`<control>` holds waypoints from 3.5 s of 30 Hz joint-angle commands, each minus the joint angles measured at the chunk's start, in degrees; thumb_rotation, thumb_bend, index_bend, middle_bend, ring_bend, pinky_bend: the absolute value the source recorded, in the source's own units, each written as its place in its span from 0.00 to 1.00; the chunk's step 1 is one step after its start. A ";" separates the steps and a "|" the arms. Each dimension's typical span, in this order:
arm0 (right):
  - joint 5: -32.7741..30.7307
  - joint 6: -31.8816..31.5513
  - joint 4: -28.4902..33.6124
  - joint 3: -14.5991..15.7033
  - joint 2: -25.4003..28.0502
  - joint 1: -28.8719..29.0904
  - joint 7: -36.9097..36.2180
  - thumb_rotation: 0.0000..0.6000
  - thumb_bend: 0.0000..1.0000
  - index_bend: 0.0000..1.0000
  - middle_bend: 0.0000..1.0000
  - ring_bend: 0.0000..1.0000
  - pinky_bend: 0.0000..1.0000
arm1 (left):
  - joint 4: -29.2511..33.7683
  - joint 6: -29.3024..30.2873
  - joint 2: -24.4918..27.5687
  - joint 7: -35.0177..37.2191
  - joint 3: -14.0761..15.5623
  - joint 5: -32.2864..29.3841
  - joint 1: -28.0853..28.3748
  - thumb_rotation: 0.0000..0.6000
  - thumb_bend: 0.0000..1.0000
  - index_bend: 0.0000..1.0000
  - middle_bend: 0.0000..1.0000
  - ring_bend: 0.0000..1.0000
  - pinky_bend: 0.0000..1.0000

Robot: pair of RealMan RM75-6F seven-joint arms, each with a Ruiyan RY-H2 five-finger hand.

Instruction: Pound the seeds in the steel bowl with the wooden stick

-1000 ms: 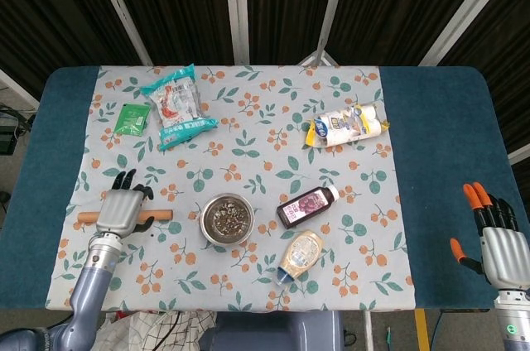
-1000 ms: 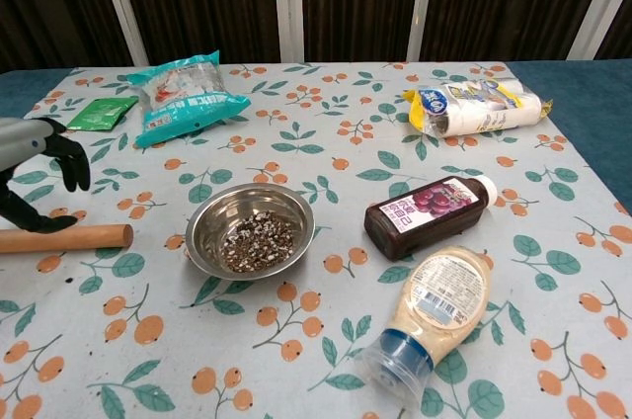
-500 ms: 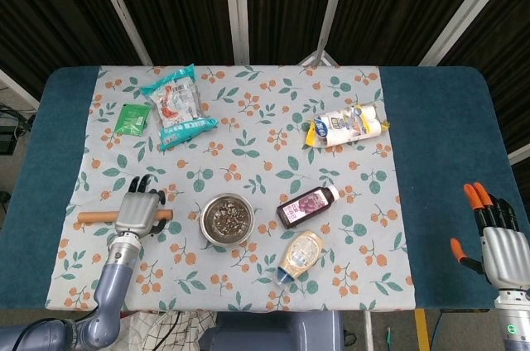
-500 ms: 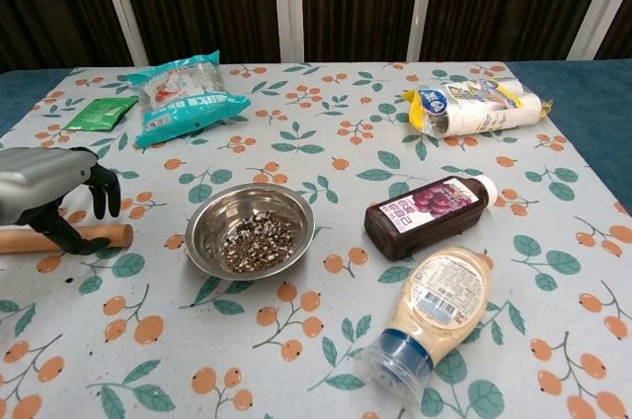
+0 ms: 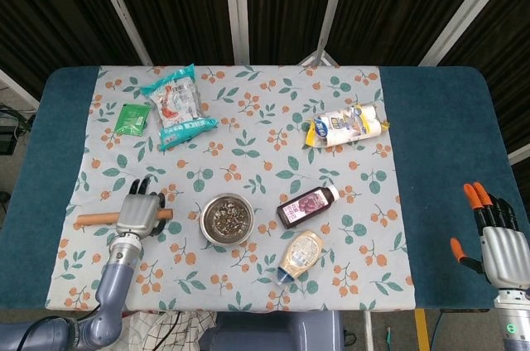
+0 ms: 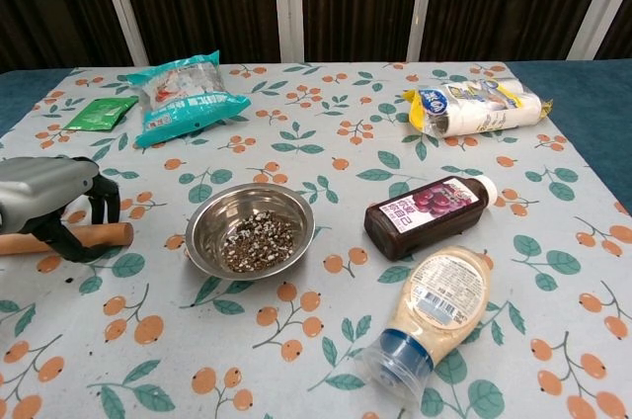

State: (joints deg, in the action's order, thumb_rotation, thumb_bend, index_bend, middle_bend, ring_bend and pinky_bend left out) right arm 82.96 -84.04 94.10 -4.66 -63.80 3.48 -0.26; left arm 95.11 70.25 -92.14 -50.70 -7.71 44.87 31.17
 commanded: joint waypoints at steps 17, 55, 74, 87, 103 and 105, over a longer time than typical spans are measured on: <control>-0.05 0.24 0.11 0.09 -0.05 0.08 0.33 1.00 0.37 0.00 0.00 0.00 0.00 | -0.05 0.52 0.66 0.45 1.06 -1.85 1.09 1.00 0.60 0.46 0.39 0.01 0.00; -0.06 -0.06 0.25 0.05 -0.13 -0.03 0.55 1.00 0.37 0.00 0.00 0.00 0.00 | 11.89 6.74 8.00 15.79 -5.68 14.93 1.84 1.00 0.74 0.58 0.60 0.09 0.00; 0.29 -0.59 -0.04 -0.11 -0.29 -0.09 0.15 1.00 0.37 0.00 0.00 0.00 0.00 | 11.24 8.37 -0.43 29.55 -11.31 24.11 6.01 1.00 0.74 0.58 0.60 0.09 0.00; -0.89 0.40 0.05 -0.19 -0.19 0.07 0.70 1.00 0.37 0.00 0.00 0.00 0.00 | 5.96 9.45 -8.29 49.56 -9.84 29.81 4.81 1.00 0.74 0.59 0.60 0.09 0.00; -1.51 1.11 -0.09 -0.32 -0.22 0.33 0.73 1.00 0.37 0.00 0.00 0.00 0.00 | -3.67 8.81 -12.42 68.64 -6.73 38.30 4.69 1.00 0.75 0.61 0.60 0.09 0.00; -1.46 1.09 -0.10 -0.29 -0.18 0.31 0.71 1.00 0.37 0.00 0.00 0.00 0.00 | -4.85 8.68 -12.65 70.02 -6.34 38.71 4.57 1.00 0.75 0.61 0.60 0.09 0.00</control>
State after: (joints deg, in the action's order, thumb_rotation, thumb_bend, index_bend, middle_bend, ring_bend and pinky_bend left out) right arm 81.50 -82.95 93.99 -4.95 -63.98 3.79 0.45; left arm 91.09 79.11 -104.39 18.35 -14.44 83.08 35.84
